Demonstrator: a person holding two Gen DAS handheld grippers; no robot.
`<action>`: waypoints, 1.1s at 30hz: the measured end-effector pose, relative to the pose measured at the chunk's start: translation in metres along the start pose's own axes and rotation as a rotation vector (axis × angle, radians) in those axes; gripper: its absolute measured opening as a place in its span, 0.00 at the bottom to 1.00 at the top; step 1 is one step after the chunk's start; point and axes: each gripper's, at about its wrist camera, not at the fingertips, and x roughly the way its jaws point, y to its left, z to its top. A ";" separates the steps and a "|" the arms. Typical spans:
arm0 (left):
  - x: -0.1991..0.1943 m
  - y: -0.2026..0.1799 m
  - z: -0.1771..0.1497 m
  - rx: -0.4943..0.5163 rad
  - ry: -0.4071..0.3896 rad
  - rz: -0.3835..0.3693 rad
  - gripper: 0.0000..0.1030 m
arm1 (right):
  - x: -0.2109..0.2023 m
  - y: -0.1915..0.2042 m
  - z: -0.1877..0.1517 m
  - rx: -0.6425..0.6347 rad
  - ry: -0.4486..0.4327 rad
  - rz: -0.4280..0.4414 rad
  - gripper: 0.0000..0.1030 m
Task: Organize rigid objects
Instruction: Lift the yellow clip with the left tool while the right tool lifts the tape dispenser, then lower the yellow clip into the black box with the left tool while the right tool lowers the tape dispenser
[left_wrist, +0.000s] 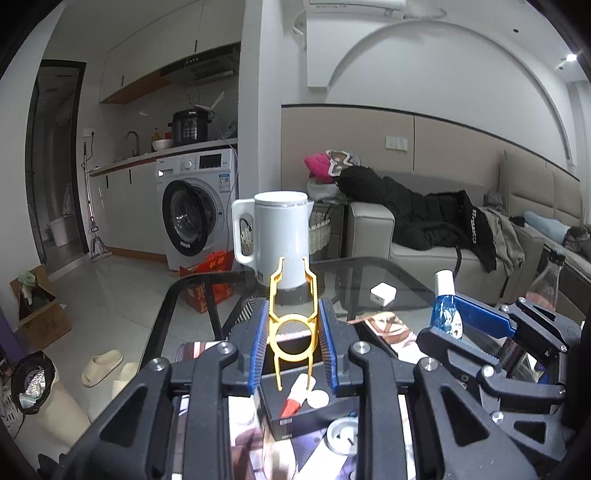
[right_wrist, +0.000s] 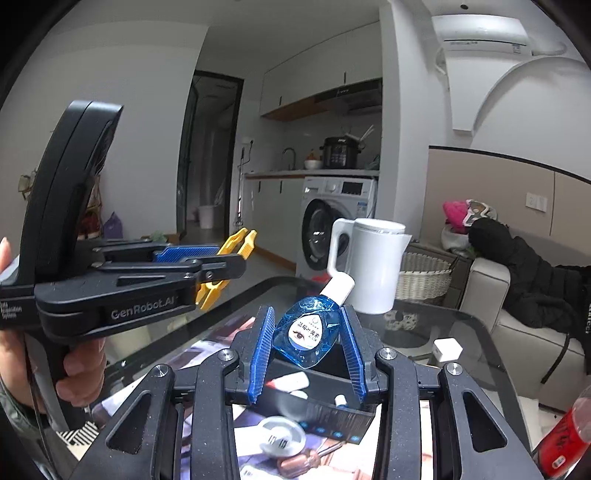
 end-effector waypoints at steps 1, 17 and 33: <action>0.001 0.000 0.003 -0.005 -0.009 0.004 0.24 | 0.001 -0.003 0.003 0.010 -0.015 -0.011 0.35; 0.087 0.006 0.006 -0.094 0.202 0.027 0.24 | 0.073 -0.030 0.025 0.074 0.149 -0.070 0.35; 0.147 0.000 -0.022 -0.078 0.530 0.016 0.24 | 0.153 -0.058 -0.016 0.172 0.532 -0.004 0.35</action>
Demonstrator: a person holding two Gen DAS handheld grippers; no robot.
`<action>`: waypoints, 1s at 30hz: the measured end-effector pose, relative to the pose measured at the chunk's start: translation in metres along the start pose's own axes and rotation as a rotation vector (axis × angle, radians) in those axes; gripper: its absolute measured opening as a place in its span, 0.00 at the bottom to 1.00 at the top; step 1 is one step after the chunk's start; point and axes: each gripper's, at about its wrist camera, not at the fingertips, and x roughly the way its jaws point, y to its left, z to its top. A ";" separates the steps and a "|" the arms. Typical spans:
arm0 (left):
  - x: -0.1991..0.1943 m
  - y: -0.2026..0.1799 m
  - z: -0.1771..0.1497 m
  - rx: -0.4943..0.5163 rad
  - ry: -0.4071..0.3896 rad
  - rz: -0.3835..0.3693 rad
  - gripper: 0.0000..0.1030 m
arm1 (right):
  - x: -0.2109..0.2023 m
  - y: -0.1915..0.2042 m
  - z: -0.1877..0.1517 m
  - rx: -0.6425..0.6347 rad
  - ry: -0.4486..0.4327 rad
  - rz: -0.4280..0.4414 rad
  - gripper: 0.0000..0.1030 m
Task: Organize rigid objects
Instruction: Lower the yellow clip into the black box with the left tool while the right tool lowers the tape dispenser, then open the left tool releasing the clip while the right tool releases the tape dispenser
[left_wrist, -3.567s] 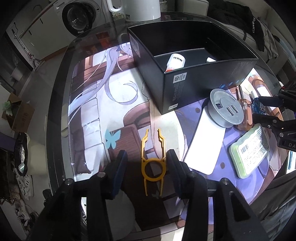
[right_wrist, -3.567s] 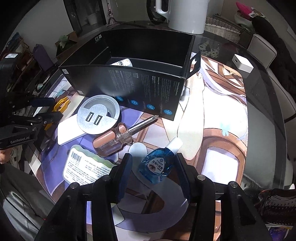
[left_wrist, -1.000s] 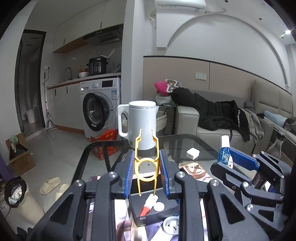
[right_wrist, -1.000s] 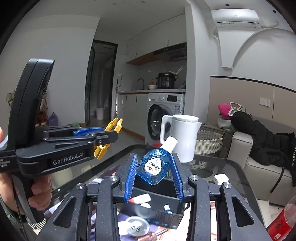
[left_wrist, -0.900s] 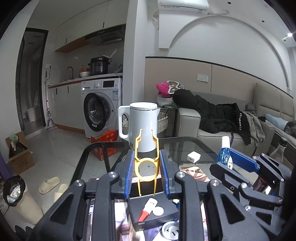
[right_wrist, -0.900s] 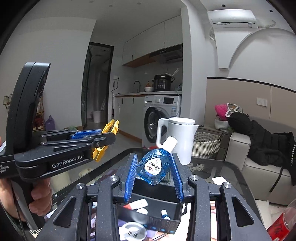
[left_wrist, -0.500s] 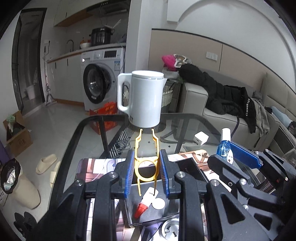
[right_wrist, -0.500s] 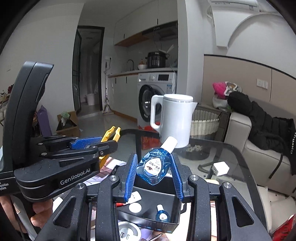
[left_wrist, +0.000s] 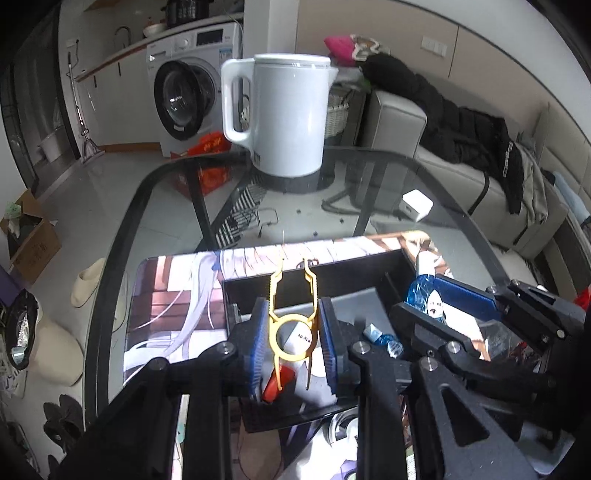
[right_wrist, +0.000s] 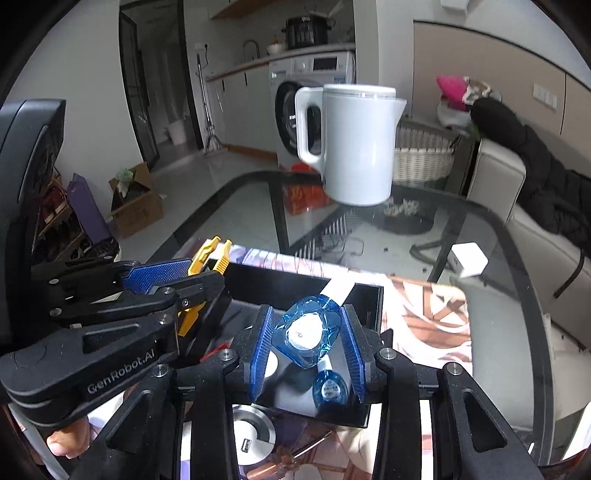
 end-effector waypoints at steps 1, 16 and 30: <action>0.002 -0.001 -0.001 0.004 0.015 -0.001 0.24 | 0.004 -0.002 -0.001 0.006 0.015 0.000 0.35; 0.029 -0.003 -0.014 0.027 0.153 0.012 0.24 | 0.034 -0.005 -0.019 0.009 0.184 0.020 0.35; 0.039 -0.003 -0.019 0.049 0.198 0.027 0.24 | 0.042 0.001 -0.026 -0.013 0.222 0.013 0.35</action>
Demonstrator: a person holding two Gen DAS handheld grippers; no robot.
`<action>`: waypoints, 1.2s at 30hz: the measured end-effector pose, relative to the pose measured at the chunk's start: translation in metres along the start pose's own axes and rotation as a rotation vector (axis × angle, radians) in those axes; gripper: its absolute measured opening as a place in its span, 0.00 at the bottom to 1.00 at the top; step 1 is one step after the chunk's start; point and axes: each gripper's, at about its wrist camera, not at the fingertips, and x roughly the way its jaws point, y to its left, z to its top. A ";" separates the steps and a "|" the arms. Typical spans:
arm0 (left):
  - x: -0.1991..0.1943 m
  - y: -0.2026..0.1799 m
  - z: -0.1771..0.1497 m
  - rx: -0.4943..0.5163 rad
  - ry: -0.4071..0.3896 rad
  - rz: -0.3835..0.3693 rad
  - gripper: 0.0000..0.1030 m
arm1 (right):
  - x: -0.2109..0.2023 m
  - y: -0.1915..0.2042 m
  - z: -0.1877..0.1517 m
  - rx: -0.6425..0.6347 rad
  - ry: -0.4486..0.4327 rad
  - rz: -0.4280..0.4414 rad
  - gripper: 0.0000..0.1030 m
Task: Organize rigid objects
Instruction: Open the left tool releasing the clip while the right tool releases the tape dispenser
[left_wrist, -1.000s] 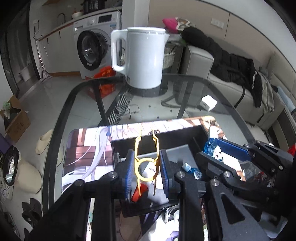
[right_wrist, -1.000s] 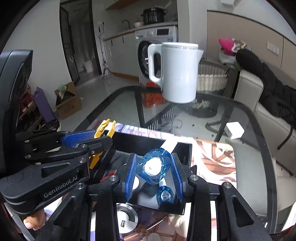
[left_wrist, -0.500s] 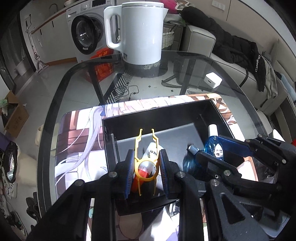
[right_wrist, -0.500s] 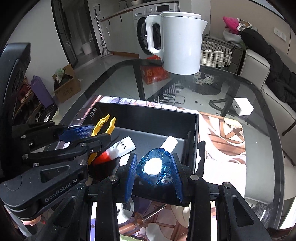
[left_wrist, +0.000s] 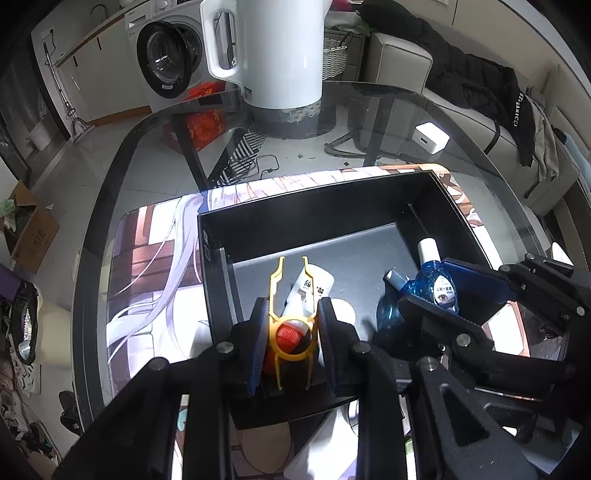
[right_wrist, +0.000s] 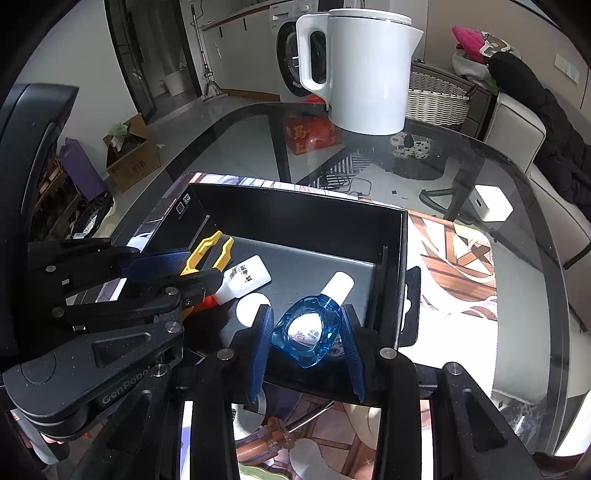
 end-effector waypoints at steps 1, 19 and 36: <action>0.000 0.000 0.000 0.000 -0.002 0.001 0.24 | 0.000 0.000 0.000 -0.001 0.001 0.000 0.36; -0.019 0.000 -0.004 0.007 -0.086 0.006 0.47 | -0.016 -0.002 -0.003 -0.010 -0.039 -0.042 0.38; -0.101 -0.004 -0.027 0.038 -0.361 -0.048 0.50 | -0.108 0.011 -0.029 -0.054 -0.386 -0.052 0.40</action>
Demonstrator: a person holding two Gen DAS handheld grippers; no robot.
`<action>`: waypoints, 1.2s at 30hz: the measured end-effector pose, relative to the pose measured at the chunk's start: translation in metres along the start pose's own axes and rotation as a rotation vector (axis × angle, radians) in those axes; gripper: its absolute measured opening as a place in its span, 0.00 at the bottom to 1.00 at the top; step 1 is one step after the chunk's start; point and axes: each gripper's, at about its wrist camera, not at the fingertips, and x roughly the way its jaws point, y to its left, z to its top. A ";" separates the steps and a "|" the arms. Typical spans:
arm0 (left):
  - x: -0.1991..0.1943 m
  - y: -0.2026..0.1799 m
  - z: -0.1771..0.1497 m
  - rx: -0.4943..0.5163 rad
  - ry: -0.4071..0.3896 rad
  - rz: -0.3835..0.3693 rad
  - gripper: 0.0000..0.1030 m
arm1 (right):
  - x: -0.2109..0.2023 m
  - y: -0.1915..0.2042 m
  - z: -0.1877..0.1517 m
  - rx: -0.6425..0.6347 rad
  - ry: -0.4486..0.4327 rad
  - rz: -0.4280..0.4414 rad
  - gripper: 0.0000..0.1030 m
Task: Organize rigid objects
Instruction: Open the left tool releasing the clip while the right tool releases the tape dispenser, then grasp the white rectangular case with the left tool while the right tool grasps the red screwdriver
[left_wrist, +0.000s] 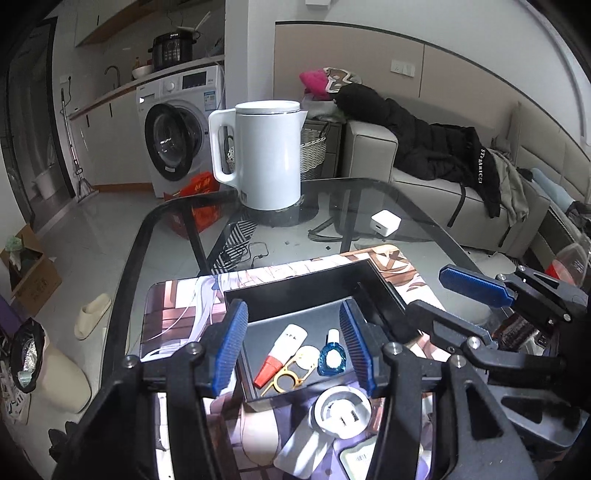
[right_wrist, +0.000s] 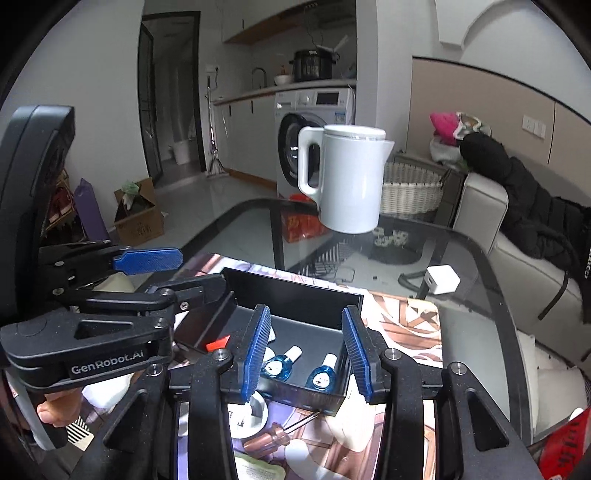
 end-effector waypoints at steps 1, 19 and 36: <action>-0.002 -0.002 -0.001 0.005 0.001 -0.004 0.51 | -0.006 0.004 -0.001 -0.015 -0.010 0.006 0.40; 0.003 -0.012 -0.053 0.077 0.154 -0.038 0.53 | -0.007 0.014 -0.044 -0.061 0.130 0.083 0.41; 0.025 -0.017 -0.076 0.098 0.280 -0.021 0.60 | 0.011 0.015 -0.059 -0.092 0.239 0.085 0.41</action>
